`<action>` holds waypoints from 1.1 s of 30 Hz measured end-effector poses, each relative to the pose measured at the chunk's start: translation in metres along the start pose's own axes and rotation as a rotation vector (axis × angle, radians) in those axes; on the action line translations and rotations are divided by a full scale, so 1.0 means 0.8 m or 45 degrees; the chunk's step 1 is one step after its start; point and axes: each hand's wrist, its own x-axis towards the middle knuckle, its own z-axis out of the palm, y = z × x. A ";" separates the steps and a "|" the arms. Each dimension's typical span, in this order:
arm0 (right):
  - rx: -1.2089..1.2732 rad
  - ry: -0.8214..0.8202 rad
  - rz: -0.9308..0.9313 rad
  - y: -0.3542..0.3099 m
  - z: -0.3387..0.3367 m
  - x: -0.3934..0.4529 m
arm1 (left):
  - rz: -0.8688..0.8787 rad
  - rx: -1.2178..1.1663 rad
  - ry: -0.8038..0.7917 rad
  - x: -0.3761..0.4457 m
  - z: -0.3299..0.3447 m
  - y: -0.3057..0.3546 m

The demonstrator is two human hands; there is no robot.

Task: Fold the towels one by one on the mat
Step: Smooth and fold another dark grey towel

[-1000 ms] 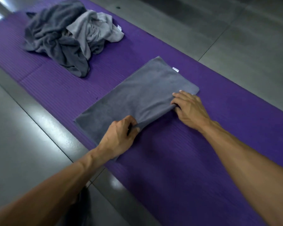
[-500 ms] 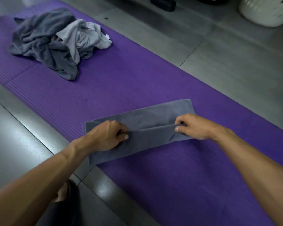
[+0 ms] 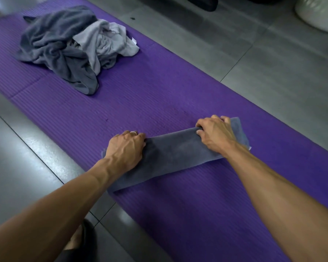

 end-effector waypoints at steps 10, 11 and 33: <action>-0.063 -0.037 0.174 -0.017 0.012 0.009 | 0.410 -0.161 0.162 -0.003 0.032 0.028; -0.092 0.054 0.145 -0.024 0.014 0.005 | 0.447 -0.144 0.067 -0.004 0.041 0.034; 0.113 -0.211 -0.072 -0.021 0.054 -0.046 | 0.442 -0.109 -0.060 0.005 0.068 0.023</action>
